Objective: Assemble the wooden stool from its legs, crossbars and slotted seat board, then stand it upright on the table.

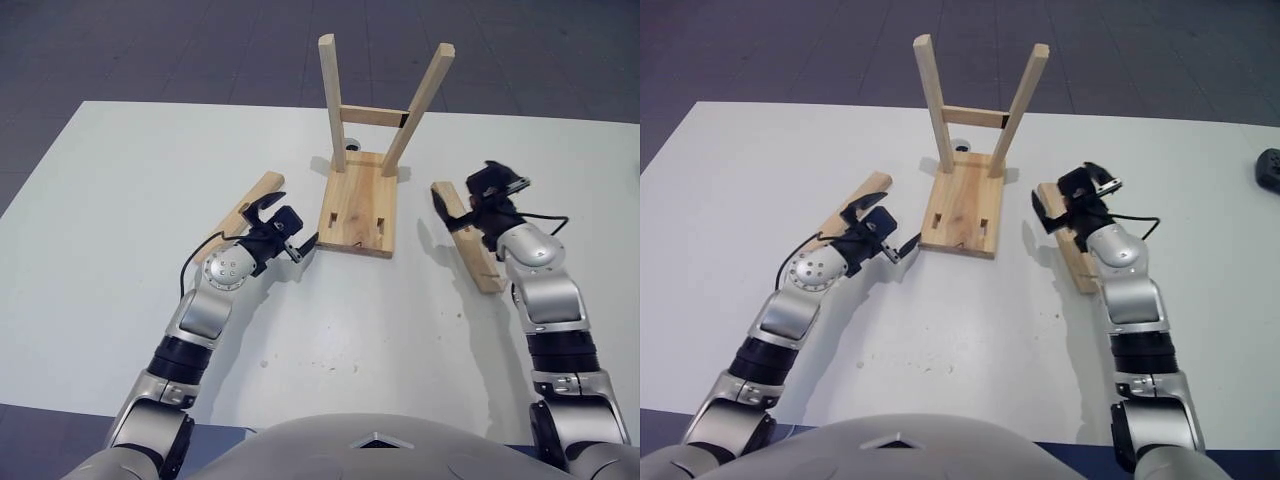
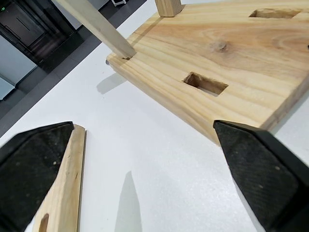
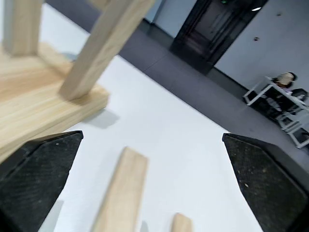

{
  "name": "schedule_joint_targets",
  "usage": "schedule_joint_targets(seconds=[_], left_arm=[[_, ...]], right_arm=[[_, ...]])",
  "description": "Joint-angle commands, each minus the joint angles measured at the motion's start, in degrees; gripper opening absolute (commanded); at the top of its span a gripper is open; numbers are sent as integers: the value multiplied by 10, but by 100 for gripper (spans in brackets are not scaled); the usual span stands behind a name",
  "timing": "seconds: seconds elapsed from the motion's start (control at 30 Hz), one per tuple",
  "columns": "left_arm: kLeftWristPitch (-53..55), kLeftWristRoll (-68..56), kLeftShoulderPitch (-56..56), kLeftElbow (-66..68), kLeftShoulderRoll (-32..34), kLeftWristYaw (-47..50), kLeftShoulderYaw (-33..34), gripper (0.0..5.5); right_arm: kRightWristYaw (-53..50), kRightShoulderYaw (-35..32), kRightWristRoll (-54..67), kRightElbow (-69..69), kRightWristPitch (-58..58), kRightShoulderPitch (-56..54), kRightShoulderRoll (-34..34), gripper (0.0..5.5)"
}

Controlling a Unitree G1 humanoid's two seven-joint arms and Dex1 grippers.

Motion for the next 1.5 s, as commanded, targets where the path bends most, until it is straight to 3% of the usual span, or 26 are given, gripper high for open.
schedule_joint_targets(seconds=[0.03, 0.27, 0.6, 0.97, 1.5], left_arm=[[12, -21, 2, -11, -12, 15, 28, 540], [59, -113, -42, -42, -69, 88, 151, 540], [58, -99, -39, -29, -56, 97, 133, 540], [61, -92, -36, -33, -51, 102, 123, 540], [84, -104, -24, -63, -71, 113, 125, 540]], right_arm=[[-9, -85, 47, 54, 26, 7, -4, 538], [36, -121, 88, 159, 85, -7, -35, 538], [119, -43, 59, 177, 136, 41, -75, 538], [88, -80, 134, 148, 303, 51, -29, 368], [76, -58, 112, 126, 248, 79, -49, 135]])
